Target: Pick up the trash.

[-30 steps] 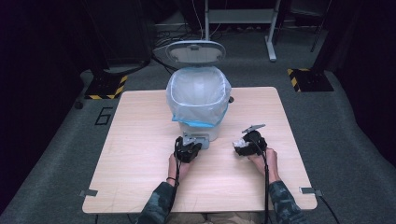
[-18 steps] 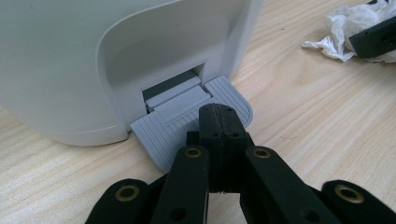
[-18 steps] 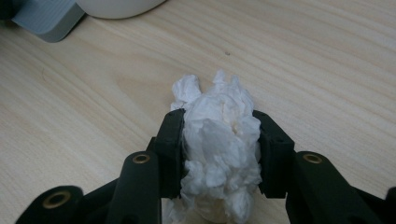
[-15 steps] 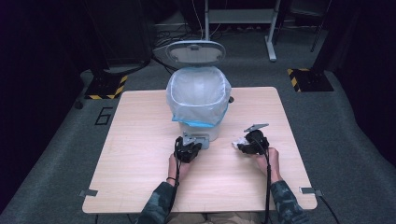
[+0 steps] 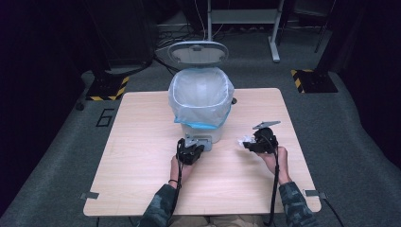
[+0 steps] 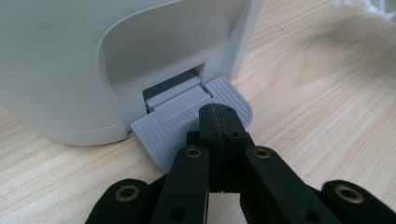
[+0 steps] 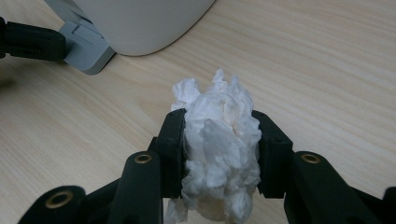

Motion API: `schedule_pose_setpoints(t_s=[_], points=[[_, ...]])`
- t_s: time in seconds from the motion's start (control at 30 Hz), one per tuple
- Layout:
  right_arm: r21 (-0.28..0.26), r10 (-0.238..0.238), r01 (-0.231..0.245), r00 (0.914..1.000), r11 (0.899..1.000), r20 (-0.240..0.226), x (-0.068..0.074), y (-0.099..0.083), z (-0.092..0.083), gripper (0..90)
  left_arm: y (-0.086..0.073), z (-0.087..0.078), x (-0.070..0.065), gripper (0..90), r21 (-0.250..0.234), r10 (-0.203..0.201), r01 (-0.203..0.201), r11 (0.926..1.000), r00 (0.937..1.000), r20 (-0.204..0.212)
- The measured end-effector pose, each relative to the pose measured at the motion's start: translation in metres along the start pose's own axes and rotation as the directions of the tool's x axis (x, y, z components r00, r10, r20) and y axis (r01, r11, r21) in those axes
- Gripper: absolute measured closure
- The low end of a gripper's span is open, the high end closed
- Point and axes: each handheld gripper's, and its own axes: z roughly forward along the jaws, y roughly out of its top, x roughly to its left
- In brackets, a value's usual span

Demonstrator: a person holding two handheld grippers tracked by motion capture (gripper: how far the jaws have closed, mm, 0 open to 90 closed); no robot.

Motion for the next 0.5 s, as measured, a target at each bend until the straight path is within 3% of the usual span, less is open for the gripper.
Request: schedule_pose_setpoints(t_s=[0.5], points=[[-0.04,0.019,-0.021,0.9986,0.999,-0.05,0.001,0.015,-0.027,60.5,0.0,0.0,0.0,90.0,-0.001,-0.001,0.001,1.0,1.0,0.0]])
